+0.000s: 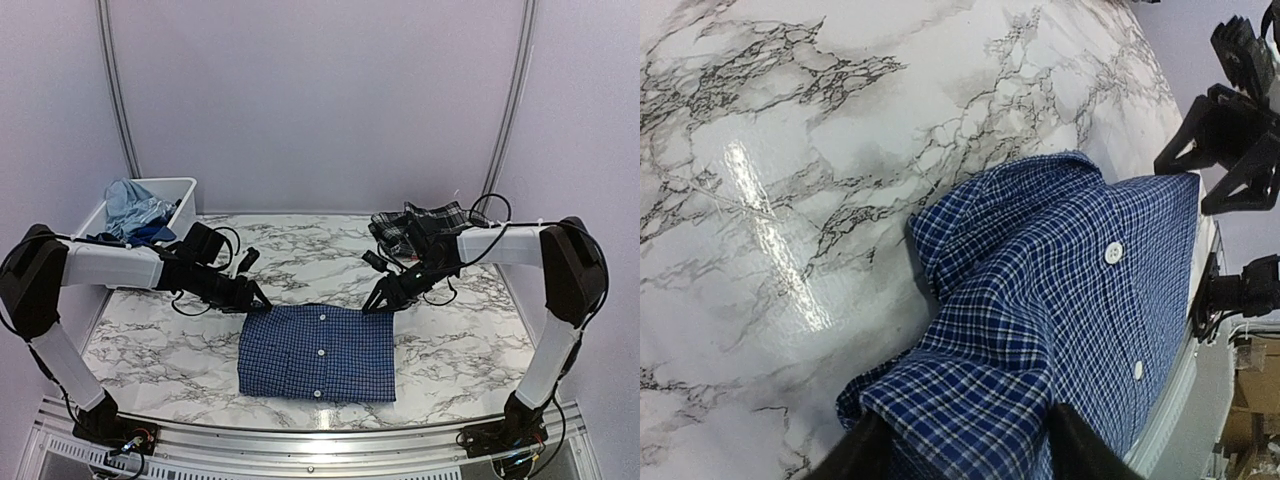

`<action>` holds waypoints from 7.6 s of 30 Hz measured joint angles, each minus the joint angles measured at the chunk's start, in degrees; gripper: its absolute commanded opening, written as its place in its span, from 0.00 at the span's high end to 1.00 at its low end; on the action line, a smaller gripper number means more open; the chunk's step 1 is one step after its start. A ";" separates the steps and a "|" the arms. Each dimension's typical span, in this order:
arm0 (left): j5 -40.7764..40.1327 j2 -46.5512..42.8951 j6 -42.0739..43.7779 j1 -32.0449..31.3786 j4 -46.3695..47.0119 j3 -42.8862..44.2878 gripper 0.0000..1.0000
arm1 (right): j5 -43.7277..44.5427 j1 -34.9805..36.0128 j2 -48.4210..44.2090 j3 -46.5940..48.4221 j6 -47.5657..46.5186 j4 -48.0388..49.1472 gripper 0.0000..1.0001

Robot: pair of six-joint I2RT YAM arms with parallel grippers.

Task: Fold and stack the mixed laundry pile
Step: Fold the 2/3-rectangle-folded shirt at the center of the board, then smooth out the square-folded shirt at the center of the board, then pick up the square-folded shirt from the center of the board.

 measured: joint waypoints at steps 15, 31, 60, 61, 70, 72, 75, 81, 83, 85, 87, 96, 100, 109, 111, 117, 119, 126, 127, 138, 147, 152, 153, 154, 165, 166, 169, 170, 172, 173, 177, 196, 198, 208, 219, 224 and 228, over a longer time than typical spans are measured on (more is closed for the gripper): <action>1.09 1.46 -1.53 3.21 2.19 -0.66 0.98 | 3.15 1.38 0.63 4.61 -1.53 -3.58 1.00; -0.85 14.36 -0.44 4.57 7.32 2.12 0.97 | 9.29 1.31 15.19 9.40 -0.22 2.99 1.00; -3.34 15.32 3.65 3.17 1.40 13.05 0.88 | 13.55 -2.75 11.54 11.10 -1.29 1.27 1.00; -3.78 16.68 3.63 3.17 1.29 13.62 0.81 | 14.14 -2.75 12.83 11.47 -1.29 1.44 1.00; -11.85 14.47 3.48 3.39 -1.44 15.10 0.01 | 22.71 -3.02 14.45 17.81 -0.74 -1.18 0.39; -14.88 8.83 4.35 3.43 -2.86 15.10 0.01 | 24.39 -3.17 11.63 19.56 -0.50 -1.90 0.22; -18.67 -0.94 6.05 3.43 -3.41 15.15 0.01 | 26.23 -3.17 4.74 21.00 0.20 -1.73 0.02; -24.15 -17.79 2.27 4.07 -2.14 14.86 0.01 | 26.58 -3.45 -13.84 17.07 5.70 8.41 0.02; -22.16 -19.04 0.72 4.39 -1.36 14.78 0.01 | 22.34 -3.98 -16.70 14.73 8.46 11.72 0.01; -20.57 -17.90 -1.22 3.96 -0.39 14.47 0.01 | 17.18 -4.09 -16.20 13.75 11.76 13.73 0.01; -19.04 -15.21 -4.07 2.10 0.17 13.05 0.01 | 12.50 -3.48 -13.27 12.28 15.04 15.69 0.01; -5.79 3.91 -16.94 -5.35 12.22 4.92 0.01 | -4.59 0.37 -1.64 -6.75 30.64 29.81 0.05; -3.58 11.82 -20.22 -5.40 15.63 7.02 0.03 | -8.11 -1.75 4.15 -5.79 31.65 33.35 0.07; 0.04 21.73 -25.38 -2.08 29.81 7.41 0.05 | -14.64 -8.13 15.47 -4.17 31.50 40.70 0.12; 0.20 20.92 -25.24 -1.84 31.06 6.03 0.05 | -14.95 -8.13 15.04 -4.22 31.45 40.63 0.11; 0.00 7.67 -22.71 -3.82 25.49 -0.15 0.02 | -13.84 -6.93 3.93 -6.47 32.04 35.95 0.09; 0.28 2.95 -22.51 -6.29 25.05 -0.33 0.02 | -13.68 -4.76 -2.27 -7.30 33.27 36.11 0.09; 1.90 0.70 -23.50 -15.89 26.12 -0.63 0.02 | -13.73 7.72 -8.59 -18.88 43.95 49.05 0.09; 2.01 1.75 -24.17 -16.26 26.64 -1.16 0.02 | -13.73 8.52 -7.74 -20.87 45.53 50.99 0.09; 2.16 8.04 -34.03 -14.67 49.37 -19.74 0.01 | -18.67 3.43 2.80 -35.93 51.10 69.64 0.11; -6.51 -5.33 -24.20 -14.03 32.33 -19.63 0.01 | -15.47 0.57 -10.29 -34.49 43.43 51.28 0.11; -20.04 -6.12 -7.41 -20.63 14.29 -1.01 0.08 | -13.49 -4.87 -19.50 -31.10 40.06 43.65 0.13; -22.49 -5.51 -3.82 -22.21 12.28 2.25 0.12 | -12.94 -6.16 -20.37 -30.75 39.45 42.40 0.13; -24.50 -4.39 0.24 -23.89 10.19 5.57 0.18 | -12.55 -7.10 -20.79 -30.62 39.15 41.51 0.13; -30.97 23.78 31.45 -36.59 -5.49 33.38 0.52 | -10.21 -17.68 -22.25 -31.30 37.38 32.54 0.13; -31.06 26.08 32.74 -37.20 -6.54 35.76 0.53 | -10.21 -18.38 -22.40 -31.67 37.38 32.28 0.13; -31.54 32.81 35.34 -38.40 -7.91 43.41 0.56 | -10.21 -19.91 -22.56 -32.81 37.33 31.45 0.13; -31.80 34.77 35.95 -38.58 -8.26 45.81 0.57 | -10.19 -20.20 -22.56 -33.11 37.24 31.12 0.13; -31.91 38.07 36.85 -38.93 -8.66 49.37 0.60 | -10.16 -20.39 -22.53 -33.51 37.09 30.49 0.13; -32.02 39.45 37.16 -39.01 -8.76 50.60 0.62 | -10.16 -20.39 -22.51 -33.70 36.98 30.32 0.13; -32.46 42.97 38.18 -39.06 -8.81 52.17 0.75 | -10.01 -20.41 -22.29 -34.05 36.70 29.81 0.13; -29.18 32.35 34.75 -36.68 -6.88 48.37 1.00 | -10.38 -12.33 -17.75 -40.81 50.93 44.06 0.02; -28.74 31.56 34.32 -36.44 -6.14 48.35 1.00 | -10.54 -11.80 -16.33 -41.29 54.90 49.03 0.04; -26.29 30.80 33.99 -36.52 -4.57 44.74 1.00 | -9.42 -7.06 0.83 -37.03 70.75 71.06 0.28; -24.22 28.04 34.05 -36.59 -3.21 41.11 0.96 | -9.46 -6.03 9.77 -28.68 69.53 70.66 0.97; -25.88 26.99 32.35 -36.57 -2.84 39.82 0.44 | -7.08 -5.70 8.22 -23.45 59.60 55.41 1.00; -28.79 22.82 29.14 -36.35 -2.25 35.93 0.17 | -3.02 -5.68 3.93 -17.79 48.22 38.73 1.00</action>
